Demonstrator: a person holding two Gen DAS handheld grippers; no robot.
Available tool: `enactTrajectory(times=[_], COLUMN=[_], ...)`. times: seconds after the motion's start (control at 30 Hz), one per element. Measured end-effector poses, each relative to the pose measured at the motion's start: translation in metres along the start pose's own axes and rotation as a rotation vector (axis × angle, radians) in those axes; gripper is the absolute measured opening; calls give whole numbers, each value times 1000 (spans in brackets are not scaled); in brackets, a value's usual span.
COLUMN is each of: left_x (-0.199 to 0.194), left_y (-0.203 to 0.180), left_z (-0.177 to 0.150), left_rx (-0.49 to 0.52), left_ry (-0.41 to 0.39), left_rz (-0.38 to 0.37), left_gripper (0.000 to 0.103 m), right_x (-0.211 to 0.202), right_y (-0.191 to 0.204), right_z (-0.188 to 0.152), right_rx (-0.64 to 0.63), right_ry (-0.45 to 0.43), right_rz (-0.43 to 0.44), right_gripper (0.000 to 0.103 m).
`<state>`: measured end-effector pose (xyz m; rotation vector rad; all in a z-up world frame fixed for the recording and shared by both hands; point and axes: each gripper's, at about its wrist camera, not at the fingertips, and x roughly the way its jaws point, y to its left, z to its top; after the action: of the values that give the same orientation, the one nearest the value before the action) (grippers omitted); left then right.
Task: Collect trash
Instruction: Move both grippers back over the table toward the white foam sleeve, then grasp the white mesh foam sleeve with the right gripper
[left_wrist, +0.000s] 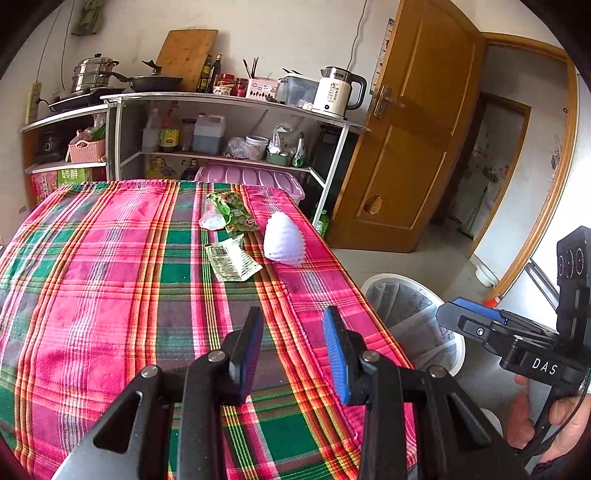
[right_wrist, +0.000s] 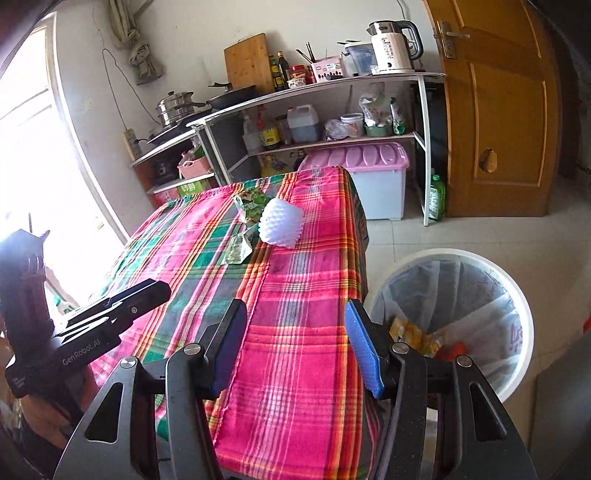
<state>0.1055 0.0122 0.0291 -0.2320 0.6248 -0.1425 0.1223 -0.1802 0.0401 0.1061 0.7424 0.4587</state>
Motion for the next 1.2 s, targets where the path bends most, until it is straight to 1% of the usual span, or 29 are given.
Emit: enactTrajectory(times=[0.23,0.33,0.57,0.7,0.93,1.2], left_x=[6,12,30,33,42,51], left_y=[12,17,34,44,63,86], left_z=[3,7,19,23,33,38], left_rx=[-17,-24,-48,-62,-72,-100], left_ry=[9,14,23,18,15,16], left_rz=[21,33,55,66,83,84], left_gripper=[36,42,43,43,43,43], right_x=[16,24,50,65,103,154], right_y=[5,7,6,4,12,24], right_z=[8,12,30,42,65,84], right_rx=[-12,-13,11,27,28,7], right_ry=[14,20,38,47,75,113], right_rz=[14,20,40,48,58,36], right_gripper=[56,56,56,56,56,56])
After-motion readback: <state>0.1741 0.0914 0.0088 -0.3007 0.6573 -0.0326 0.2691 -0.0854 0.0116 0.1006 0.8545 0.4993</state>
